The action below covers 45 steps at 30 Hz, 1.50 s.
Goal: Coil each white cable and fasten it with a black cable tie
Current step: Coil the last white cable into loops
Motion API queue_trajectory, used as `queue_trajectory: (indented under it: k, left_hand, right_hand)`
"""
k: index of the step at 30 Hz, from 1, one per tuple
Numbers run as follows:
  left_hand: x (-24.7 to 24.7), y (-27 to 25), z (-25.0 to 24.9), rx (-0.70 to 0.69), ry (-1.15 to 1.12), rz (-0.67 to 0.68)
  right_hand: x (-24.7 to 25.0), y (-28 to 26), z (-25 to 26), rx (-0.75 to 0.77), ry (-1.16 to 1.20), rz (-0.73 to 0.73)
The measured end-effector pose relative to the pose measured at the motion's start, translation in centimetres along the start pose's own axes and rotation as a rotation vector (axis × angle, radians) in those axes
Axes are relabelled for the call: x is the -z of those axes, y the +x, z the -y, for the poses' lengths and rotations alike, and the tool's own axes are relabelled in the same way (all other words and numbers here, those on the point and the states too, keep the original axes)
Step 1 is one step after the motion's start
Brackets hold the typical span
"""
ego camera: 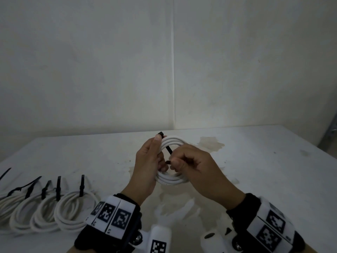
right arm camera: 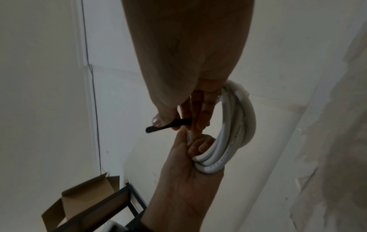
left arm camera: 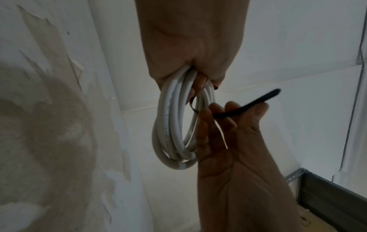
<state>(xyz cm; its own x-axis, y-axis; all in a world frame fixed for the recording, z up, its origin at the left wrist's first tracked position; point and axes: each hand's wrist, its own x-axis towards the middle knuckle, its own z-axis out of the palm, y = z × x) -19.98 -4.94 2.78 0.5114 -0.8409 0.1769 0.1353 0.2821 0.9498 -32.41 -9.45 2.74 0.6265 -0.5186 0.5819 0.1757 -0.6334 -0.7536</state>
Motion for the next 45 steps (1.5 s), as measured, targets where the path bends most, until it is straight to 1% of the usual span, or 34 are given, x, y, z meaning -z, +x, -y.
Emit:
queue_trajectory:
  k: [2,5,7,12,17,22,27,30,36,38,42,45]
  left_hand:
    - [0.0,0.0,0.1,0.013,-0.004,-0.005]
    - [0.0,0.0,0.3,0.024,0.018,-0.007]
    - [0.0,0.0,0.4,0.02,0.046,-0.004]
    - [0.1,-0.1,0.8,-0.003,0.081,-0.013]
    - [0.2,-0.2,0.9,-0.013,0.093,-0.026]
    - [0.0,-0.4,1.0,-0.02,0.11,-0.032]
    - [-0.3,-0.7,0.9,-0.039,0.151,-0.03]
    - [-0.3,-0.9,0.9,-0.052,0.173,-0.016]
    - [0.5,-0.4,0.0,-0.073,0.087,-0.084]
    - [0.5,-0.5,-0.2,-0.086,0.103,-0.08]
    - [-0.1,-0.9,0.2,-0.103,0.173,-0.064]
    - [0.2,-0.9,0.3,-0.095,0.197,-0.068]
  right_hand:
    - [-0.3,0.0,-0.2,-0.041,-0.01,-0.035]
    - [-0.4,0.2,-0.3,-0.145,0.004,-0.13]
    - [-0.5,0.5,-0.3,-0.195,0.001,-0.158]
    - [-0.9,1.0,-0.1,-0.229,-0.065,-0.227]
    - [-1.0,1.2,-0.1,-0.257,-0.101,-0.222]
    - [-1.0,1.3,0.0,-0.257,-0.108,-0.222]
    - [-1.3,1.3,0.1,-0.264,-0.075,-0.266]
    - [-1.4,1.2,0.1,-0.236,-0.077,-0.295]
    - [-1.9,0.7,0.0,-0.131,-0.193,-0.202]
    - [-2.1,0.6,0.0,-0.107,-0.22,-0.218]
    - [-2.2,0.8,0.0,-0.097,-0.154,-0.313]
    - [-2.4,0.8,0.2,-0.073,-0.208,-0.291]
